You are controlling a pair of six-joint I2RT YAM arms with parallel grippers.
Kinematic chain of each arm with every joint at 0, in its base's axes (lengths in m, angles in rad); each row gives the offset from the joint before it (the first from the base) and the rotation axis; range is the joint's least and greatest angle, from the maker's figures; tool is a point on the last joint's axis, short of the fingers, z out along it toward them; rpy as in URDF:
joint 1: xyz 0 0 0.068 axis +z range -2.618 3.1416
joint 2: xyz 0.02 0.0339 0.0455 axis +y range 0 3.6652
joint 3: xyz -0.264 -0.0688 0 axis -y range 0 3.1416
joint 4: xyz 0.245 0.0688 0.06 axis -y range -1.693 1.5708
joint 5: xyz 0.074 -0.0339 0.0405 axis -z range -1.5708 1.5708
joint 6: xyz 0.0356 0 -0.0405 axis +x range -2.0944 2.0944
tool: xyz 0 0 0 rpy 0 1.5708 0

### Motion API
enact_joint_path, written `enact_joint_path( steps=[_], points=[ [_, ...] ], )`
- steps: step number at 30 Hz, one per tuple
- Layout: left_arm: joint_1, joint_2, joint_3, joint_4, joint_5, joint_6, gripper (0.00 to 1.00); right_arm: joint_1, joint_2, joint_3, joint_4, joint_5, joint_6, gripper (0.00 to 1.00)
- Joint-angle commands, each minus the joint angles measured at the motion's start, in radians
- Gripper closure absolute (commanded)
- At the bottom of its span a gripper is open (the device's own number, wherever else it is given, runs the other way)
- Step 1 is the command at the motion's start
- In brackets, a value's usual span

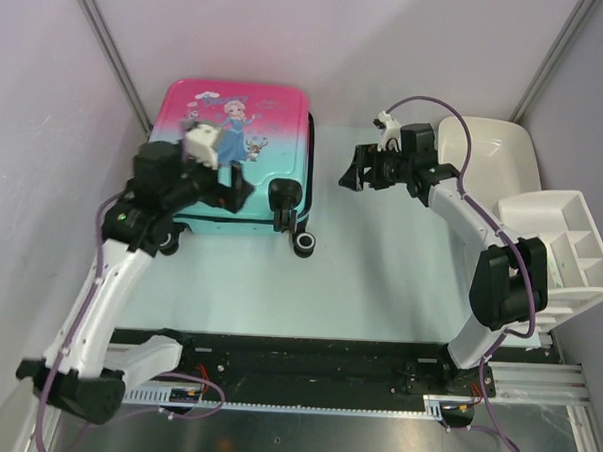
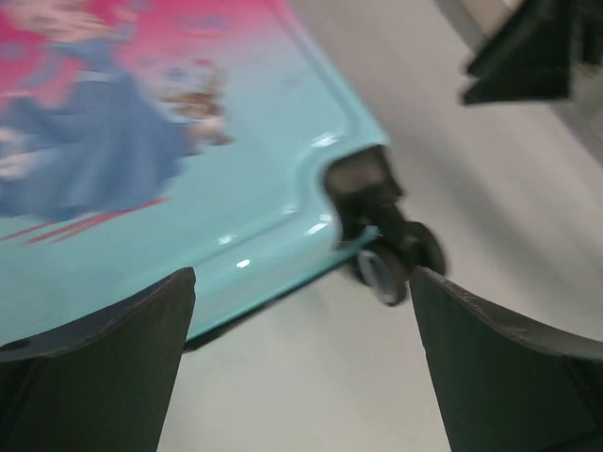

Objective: Open, take out, and arrange the luggage

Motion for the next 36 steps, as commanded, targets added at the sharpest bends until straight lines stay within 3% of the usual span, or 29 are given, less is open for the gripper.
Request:
enact_joint_path(
  steps=[1, 5, 12, 22, 29, 31, 34, 35, 36],
  points=[
    [-0.214, 0.100, 0.064, -0.003, -0.009, -0.159, 0.00, 0.002, -0.036, 0.002, 0.009, 0.027, -0.008, 0.15],
    [-0.424, 0.210, 0.063, -0.003, -0.165, -0.254, 0.00, 0.003, -0.039, 0.002, 0.013, 0.039, -0.009, 0.15],
    [-0.520, 0.328, 0.067, -0.001, -0.361, -0.377, 0.00, 0.002, -0.039, 0.002, 0.016, 0.041, -0.015, 0.15],
    [-0.534, 0.413, 0.051, -0.014, -0.565, -0.407, 0.00, 0.009, -0.020, 0.002, 0.024, 0.030, -0.015, 0.15],
    [-0.527, 0.430, 0.052, -0.011, -0.523, -0.404, 0.01, 0.008, -0.016, -0.002, 0.015, 0.019, -0.019, 0.15],
    [-0.527, 0.430, 0.058, -0.003, -0.489, -0.404, 0.06, 0.008, -0.016, -0.005, 0.018, 0.018, -0.017, 0.15],
    [-0.509, 0.424, 0.054, 0.009, -0.411, -0.403, 0.31, 0.009, -0.014, -0.005, 0.021, 0.012, -0.020, 0.15],
    [-0.495, 0.416, 0.048, 0.011, -0.388, -0.407, 0.51, 0.011, -0.013, -0.005, 0.024, 0.004, -0.026, 0.15],
    [-0.479, 0.402, 0.041, 0.022, -0.297, -0.413, 0.62, 0.011, -0.014, -0.005, 0.029, -0.001, -0.032, 0.15]
  ],
)
